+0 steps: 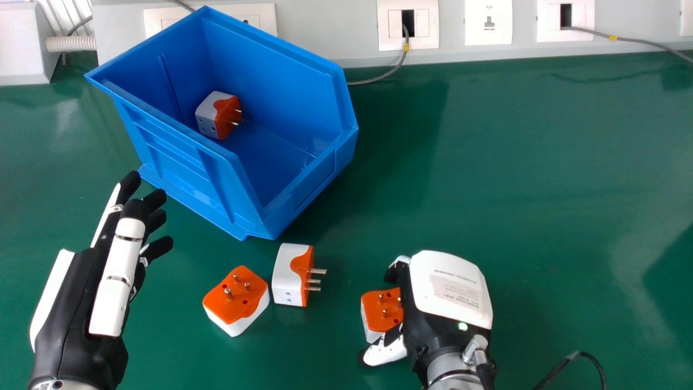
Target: Pick all objects and put in blue box
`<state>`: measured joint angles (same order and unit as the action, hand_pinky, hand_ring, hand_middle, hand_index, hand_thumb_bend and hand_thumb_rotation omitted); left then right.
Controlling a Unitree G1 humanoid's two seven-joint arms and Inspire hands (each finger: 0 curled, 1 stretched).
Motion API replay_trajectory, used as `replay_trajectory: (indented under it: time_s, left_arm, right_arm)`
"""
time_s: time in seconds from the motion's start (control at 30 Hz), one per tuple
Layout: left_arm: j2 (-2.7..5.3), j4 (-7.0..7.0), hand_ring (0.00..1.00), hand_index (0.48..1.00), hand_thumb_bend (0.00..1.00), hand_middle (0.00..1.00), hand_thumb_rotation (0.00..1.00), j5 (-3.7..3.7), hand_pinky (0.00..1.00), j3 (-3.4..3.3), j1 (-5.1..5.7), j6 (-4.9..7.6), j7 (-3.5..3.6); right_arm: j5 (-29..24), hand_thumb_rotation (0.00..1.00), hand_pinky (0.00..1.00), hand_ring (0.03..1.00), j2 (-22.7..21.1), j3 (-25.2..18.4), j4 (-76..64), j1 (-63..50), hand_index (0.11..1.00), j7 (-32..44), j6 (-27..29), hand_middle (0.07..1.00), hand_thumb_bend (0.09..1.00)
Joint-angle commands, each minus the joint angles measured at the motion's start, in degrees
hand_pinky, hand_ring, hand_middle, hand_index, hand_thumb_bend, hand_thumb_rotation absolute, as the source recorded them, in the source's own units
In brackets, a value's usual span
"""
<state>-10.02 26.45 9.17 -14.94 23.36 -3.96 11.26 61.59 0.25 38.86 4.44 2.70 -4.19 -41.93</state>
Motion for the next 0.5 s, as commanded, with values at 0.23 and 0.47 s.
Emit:
replay_trajectory:
  time_s: [0.23, 0.47]
  left_arm:
    - [-0.22, 2.26, 0.94, 0.983, 0.43, 0.94, 1.00, 0.68, 0.89, -0.17, 0.11, -0.08, 0.02]
    - [-0.29, 2.59, 0.94, 0.983, 0.43, 0.94, 1.00, 0.71, 0.89, -0.37, 0.60, -0.24, 0.08]
  right_arm:
    - [-5.08, 0.15, 0.59, 0.699, 0.13, -2.34, 2.01, -3.20, 0.649, 2.05, 2.36, 0.737, 0.594]
    - [-7.83, 0.07, 0.39, 0.482, 1.25, -5.01, 0.81, -4.01, 0.572, 1.77, 4.90, 0.608, 0.559]
